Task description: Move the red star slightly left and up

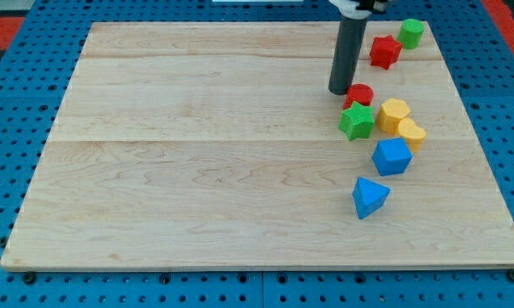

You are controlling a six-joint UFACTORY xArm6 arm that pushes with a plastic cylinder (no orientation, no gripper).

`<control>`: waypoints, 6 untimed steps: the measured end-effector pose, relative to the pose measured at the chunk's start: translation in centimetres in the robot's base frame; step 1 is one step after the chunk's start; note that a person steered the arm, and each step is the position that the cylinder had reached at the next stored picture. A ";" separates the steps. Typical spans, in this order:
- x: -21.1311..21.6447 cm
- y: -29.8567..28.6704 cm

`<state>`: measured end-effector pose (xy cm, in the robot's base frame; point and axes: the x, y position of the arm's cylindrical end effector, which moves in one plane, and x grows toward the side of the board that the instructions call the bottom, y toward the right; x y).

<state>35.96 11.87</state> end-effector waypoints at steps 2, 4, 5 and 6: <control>-3.1 4.2; -3.6 11.7; -5.9 13.0; -7.9 9.6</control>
